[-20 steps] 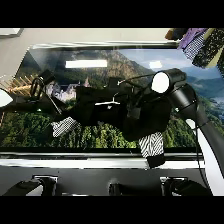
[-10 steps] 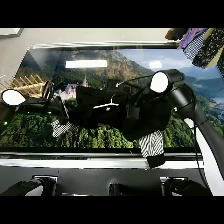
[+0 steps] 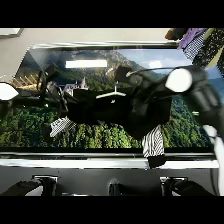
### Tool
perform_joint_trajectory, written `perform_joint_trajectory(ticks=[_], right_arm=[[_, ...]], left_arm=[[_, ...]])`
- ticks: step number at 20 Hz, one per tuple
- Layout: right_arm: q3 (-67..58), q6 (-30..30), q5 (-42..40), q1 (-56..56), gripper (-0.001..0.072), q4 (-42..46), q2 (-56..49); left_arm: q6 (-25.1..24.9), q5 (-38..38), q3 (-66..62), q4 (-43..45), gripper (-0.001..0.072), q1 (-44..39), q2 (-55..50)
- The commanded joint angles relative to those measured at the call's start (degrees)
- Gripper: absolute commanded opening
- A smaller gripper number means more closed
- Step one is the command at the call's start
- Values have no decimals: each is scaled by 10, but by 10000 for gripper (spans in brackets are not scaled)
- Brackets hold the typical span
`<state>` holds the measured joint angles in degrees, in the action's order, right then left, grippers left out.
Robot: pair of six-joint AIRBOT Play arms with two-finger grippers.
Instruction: Fold the clothes and pants, and hang the long-sleeved shirts on hangers.
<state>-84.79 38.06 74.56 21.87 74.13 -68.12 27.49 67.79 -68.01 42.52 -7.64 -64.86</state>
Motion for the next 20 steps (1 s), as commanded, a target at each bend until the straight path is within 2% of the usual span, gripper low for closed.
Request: perform_joint_trajectory(ticks=[1, 6, 9, 11, 14, 15, 17, 20], right_arm=[[-15, 42, -2, -89, 525, 8, 81], [-14, 38, 22, -327, 535, -85, 157], [7, -42, 23, -420, 550, -153, 157], [21, -80, 27, -423, 553, -158, 149], [21, -126, 44, -419, 573, -251, 116], [21, -151, 44, -409, 600, -264, 106], [21, -207, 40, -366, 606, -263, 85], [21, -218, 15, -300, 606, -256, 48]], left_arm=[[13, -16, -50, -3, 34, 0, 23], [28, -18, -91, -3, 34, 0, 95], [33, -10, -91, -3, 34, 0, 142], [46, 26, -90, -3, 34, 0, 163], [67, 100, -88, -3, 34, 0, 165], [66, 100, -85, -3, 34, 0, 164], [66, 100, -73, -3, 34, 0, 160], [66, 100, -49, -3, 35, 0, 158]])
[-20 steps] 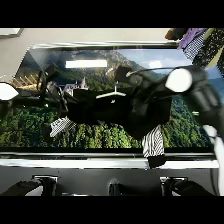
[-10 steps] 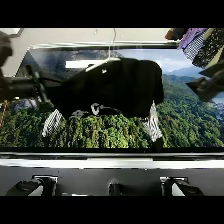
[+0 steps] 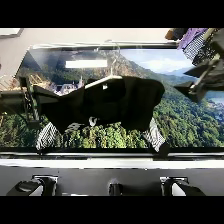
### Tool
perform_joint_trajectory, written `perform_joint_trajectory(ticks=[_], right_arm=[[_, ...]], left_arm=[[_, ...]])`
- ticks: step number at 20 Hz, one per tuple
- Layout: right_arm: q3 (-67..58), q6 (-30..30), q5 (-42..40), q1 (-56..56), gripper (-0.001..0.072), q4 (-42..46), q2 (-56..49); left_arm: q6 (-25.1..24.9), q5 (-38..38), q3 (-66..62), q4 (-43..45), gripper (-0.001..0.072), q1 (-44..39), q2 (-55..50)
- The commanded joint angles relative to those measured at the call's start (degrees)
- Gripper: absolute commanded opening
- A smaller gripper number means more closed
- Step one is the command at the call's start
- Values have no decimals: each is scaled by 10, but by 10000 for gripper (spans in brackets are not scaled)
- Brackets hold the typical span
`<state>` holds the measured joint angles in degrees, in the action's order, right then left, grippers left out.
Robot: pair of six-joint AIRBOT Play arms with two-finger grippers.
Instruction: Fold the clothes and pants, and hang the long-sleeved shirts on hangers.
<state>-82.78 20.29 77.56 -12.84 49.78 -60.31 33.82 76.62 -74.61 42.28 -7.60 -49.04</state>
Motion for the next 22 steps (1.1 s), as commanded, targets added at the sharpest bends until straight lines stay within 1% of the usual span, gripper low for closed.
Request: perform_joint_trajectory(ticks=[1, 6, 10, 13, 16, 17, 19, 21, 22], right_arm=[[1, -41, -15, 64, 606, -5, -43], [1, -47, -9, 134, 605, 4, -96], [1, -45, 45, 149, 602, 8, -106], [-2, -43, 34, 147, 602, 73, -85], [-3, 8, 14, 103, 602, 83, -43], [-3, 23, 15, 74, 602, 81, -28], [-3, 50, 29, 12, 602, 35, -7], [-2, 50, 60, -18, 602, -26, -3], [1, 50, 66, -17, 602, -27, -4]], left_arm=[[3, 12, 21, 0, 35, 0, 0], [3, 12, 22, 0, 35, 0, -3], [3, 12, 22, 0, 35, 0, -11], [3, 12, 23, 0, 35, 0, -19], [3, 12, 23, 2, 35, 0, -25], [3, 12, 23, 2, 35, 0, -26], [2, 12, 23, 3, 36, 0, -27], [0, 12, 23, 4, 35, 0, -28], [0, 12, 23, 6, 36, 0, -28]])
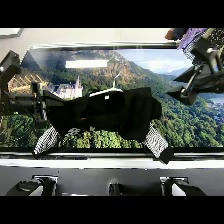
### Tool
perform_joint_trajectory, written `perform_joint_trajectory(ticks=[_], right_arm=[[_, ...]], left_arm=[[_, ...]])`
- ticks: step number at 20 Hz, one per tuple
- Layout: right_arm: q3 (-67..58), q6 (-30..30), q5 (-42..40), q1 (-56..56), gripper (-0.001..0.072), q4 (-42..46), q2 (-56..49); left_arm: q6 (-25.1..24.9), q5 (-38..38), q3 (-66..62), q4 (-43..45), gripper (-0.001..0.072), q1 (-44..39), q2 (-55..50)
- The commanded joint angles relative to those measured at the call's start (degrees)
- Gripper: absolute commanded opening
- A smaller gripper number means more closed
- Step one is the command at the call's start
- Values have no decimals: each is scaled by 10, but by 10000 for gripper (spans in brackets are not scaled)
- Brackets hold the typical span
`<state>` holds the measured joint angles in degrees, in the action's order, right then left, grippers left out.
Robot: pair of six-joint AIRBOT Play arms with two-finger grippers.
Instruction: Fold the clothes and pants, and hang the long-sleeved shirts on hangers.
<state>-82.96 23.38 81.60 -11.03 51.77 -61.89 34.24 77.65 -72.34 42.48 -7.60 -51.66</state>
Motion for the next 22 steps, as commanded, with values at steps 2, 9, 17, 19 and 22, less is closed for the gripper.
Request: perform_joint_trajectory(ticks=[2, 9, 17, 19, 22], right_arm=[[11, 17, 32, -30, 602, -56, 4], [18, 26, 70, 11, 602, -73, -54], [18, 23, 53, 110, 432, -61, -133], [17, -3, 62, 109, 32, -63, -127], [17, -7, 64, 109, 32, -57, -98]], left_arm=[[-4, 1, 2, 13, 36, 0, -1], [-4, -11, 2, 19, 36, 0, -4], [-4, -12, 2, 19, 36, 0, -5], [-3, -12, 2, 19, 37, 0, -7], [0, -12, 2, 19, 50, 0, -11]])
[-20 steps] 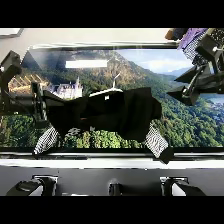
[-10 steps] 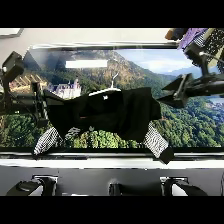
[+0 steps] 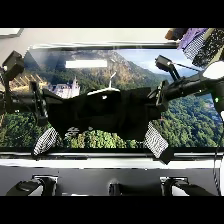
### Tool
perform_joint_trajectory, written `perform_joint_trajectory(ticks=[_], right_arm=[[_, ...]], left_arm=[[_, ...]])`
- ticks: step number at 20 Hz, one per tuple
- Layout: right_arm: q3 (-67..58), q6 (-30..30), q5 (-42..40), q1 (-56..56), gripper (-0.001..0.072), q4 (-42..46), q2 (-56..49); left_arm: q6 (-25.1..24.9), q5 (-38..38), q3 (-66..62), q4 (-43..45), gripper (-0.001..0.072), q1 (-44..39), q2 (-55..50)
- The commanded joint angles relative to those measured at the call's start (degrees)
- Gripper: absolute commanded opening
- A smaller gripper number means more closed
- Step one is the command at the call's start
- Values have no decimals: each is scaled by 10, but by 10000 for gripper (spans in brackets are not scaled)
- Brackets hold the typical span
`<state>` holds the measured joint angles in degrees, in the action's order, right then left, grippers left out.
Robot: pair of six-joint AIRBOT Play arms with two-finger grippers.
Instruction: Fold the clothes and pants, and hang the long-sleeved shirts on hangers.
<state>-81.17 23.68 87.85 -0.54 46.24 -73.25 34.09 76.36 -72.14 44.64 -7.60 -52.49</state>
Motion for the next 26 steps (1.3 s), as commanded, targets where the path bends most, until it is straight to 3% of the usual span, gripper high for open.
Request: perform_joint_trajectory(ticks=[1, 4, 5, 8, 9, 11, 13, 16, 18, 23, 26], right_arm=[[-1, -5, 1, 4, 31, 8, 32], [-1, 61, -46, 4, 30, 75, 98], [-1, 93, -71, 4, 30, 108, 126], [-1, 202, -132, 4, 30, 226, 217], [-1, 257, -146, 4, 30, 277, 246], [-1, 423, -163, 4, 31, 418, 306], [-1, 557, -156, 4, 31, 556, 363], [-1, 695, -129, 4, 30, 726, 436], [-3, 748, -91, 4, 31, 798, 467], [-6, 779, -59, 4, 30, 836, 486], [-28, 867, -67, 4, 30, 956, 441]], left_arm=[[14, -5, 0, -2, 129, 0, -4], [115, -102, 0, -2, 600, 0, -6], [144, -149, 0, -2, 627, 0, -6], [210, -293, 0, -3, 631, 0, -6], [230, -336, 0, -3, 631, 0, -5], [283, -405, 0, -3, 631, 0, -5], [317, -424, 0, -3, 631, 0, -5], [335, -397, 0, -3, 629, 0, -5], [335, -371, 0, -3, 622, -1, -5], [335, -343, 0, -3, 622, -20, -5], [335, -343, 0, -3, 621, -29, -5]])
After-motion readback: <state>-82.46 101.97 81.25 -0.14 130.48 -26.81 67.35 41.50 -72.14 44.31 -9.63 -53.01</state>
